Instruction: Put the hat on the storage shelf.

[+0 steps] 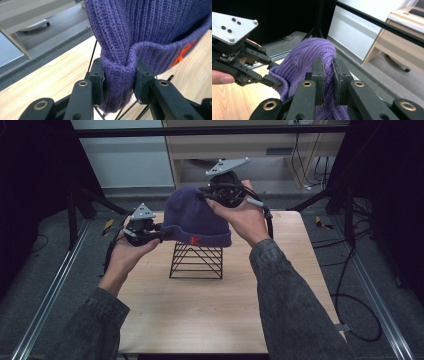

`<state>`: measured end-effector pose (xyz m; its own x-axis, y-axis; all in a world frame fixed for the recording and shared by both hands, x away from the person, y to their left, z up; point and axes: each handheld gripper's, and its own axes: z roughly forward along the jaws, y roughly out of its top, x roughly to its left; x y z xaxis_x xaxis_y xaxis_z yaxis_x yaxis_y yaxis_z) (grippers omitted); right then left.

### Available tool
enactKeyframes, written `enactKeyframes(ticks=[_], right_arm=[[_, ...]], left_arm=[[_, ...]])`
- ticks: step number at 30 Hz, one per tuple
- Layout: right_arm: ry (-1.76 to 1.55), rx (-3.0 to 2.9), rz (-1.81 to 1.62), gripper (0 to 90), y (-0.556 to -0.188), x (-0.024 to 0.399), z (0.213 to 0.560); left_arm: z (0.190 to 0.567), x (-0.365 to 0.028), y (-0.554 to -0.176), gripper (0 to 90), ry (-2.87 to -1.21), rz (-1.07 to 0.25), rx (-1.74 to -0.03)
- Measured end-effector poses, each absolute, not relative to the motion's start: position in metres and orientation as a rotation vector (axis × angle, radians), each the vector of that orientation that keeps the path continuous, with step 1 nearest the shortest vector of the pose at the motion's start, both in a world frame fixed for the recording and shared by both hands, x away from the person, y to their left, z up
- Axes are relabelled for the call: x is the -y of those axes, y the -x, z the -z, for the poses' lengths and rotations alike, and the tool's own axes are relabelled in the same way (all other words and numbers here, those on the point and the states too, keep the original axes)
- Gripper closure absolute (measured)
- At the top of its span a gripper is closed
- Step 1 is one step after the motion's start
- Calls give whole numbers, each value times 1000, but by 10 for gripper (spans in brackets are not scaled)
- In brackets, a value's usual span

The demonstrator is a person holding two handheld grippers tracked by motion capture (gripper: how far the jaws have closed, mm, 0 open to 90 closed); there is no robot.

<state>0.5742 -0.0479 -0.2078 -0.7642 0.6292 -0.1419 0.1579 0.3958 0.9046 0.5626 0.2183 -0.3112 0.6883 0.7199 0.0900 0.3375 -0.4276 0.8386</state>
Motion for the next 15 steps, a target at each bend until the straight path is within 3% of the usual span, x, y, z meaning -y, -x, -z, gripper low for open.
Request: enactKeyframes(ticks=[15], right_arm=[[-708, -2236, -1316, 806, -580, 48, 229]], left_arm=[[327, -222, -560, 644, -2069, -536, -824]])
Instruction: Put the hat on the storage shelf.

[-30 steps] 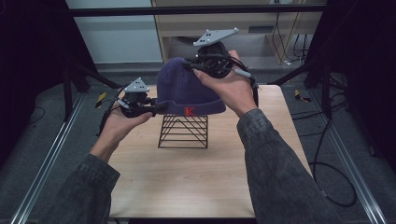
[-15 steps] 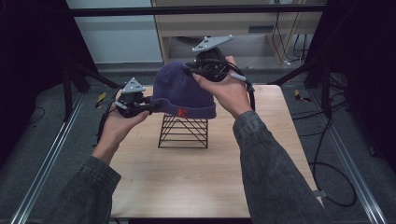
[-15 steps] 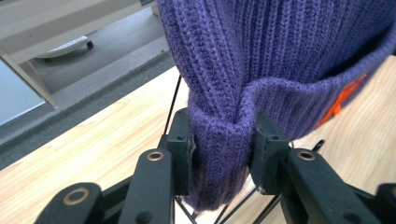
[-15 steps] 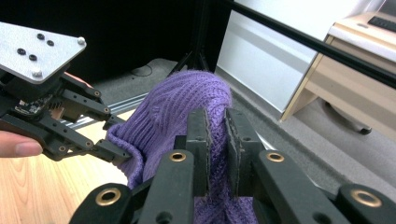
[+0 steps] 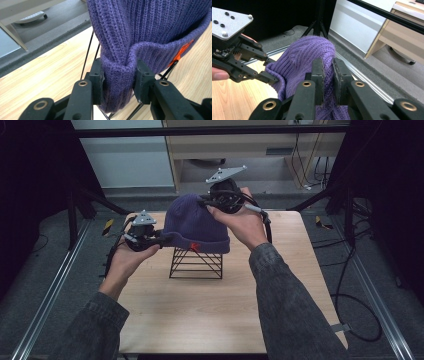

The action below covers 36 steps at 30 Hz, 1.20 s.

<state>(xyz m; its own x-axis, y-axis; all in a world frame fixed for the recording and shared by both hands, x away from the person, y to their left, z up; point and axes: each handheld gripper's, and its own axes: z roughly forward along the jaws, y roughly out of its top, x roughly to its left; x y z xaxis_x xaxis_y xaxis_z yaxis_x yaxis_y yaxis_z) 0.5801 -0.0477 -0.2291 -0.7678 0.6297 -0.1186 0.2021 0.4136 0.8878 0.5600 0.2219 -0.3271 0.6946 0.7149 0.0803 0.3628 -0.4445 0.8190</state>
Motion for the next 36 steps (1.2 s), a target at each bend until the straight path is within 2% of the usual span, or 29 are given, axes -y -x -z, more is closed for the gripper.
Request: enactKeyframes(ticks=[15, 36], right_arm=[[-701, -2274, -1295, 800, -577, 50, 235], [-729, -2351, -1239, 799, -576, 53, 267]], left_arm=[[335, -225, -558, 646, -2081, -526, -821], [362, -226, -557, 650, -2139, -498, -813]])
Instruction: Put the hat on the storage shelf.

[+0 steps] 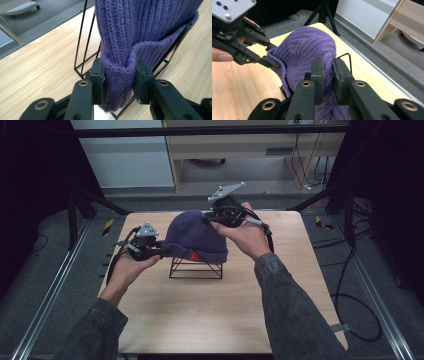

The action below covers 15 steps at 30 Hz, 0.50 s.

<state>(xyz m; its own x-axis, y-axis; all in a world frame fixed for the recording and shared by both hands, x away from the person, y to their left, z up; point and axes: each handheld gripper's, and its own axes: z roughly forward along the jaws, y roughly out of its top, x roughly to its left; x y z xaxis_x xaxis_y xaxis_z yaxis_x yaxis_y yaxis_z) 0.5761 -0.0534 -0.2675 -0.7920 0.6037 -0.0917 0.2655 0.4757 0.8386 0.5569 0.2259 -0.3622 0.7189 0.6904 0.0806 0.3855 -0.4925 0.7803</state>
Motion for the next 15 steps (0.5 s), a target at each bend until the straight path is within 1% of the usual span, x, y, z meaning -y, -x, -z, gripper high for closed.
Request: enactKeyframes(ticks=[8, 15], right_arm=[[-720, -2363, -1234, 800, -576, 51, 269], [-724, -2373, -1235, 800, -575, 51, 278]], left_arm=[[368, -226, -556, 644, -2144, -492, -812], [377, -225, -556, 631, -2159, -480, -821]])
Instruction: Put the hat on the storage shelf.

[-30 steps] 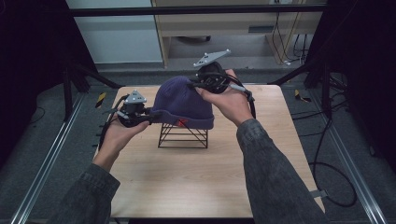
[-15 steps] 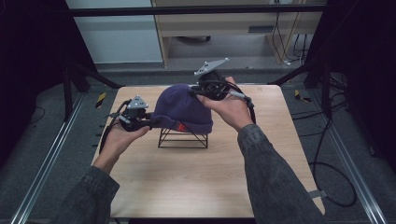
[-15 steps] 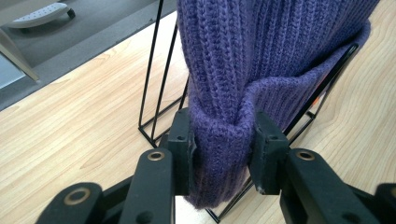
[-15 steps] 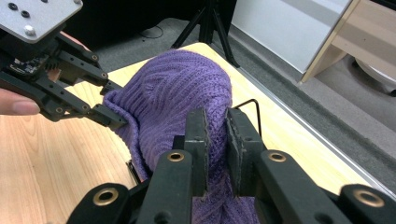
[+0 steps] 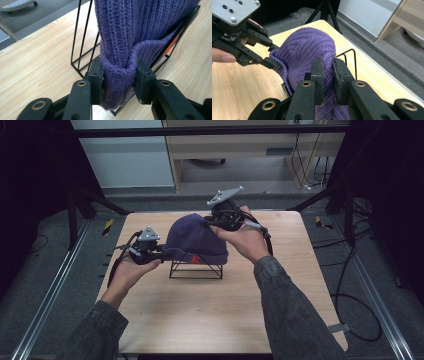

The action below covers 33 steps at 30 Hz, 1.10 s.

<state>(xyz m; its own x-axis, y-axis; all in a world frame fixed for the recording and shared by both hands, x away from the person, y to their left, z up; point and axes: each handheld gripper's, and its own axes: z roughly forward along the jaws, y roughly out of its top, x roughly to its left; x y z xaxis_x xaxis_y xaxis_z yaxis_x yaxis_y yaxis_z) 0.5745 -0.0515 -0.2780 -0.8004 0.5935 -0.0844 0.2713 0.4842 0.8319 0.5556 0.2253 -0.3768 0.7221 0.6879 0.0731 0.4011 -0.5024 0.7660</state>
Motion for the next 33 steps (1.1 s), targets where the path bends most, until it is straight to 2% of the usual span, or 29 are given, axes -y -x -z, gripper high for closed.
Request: enactKeyframes(ticks=[33], right_arm=[[-739, -2495, -1117, 799, -574, 32, 322]], left_arm=[[429, -236, -553, 581, -2204, -424, -891]])
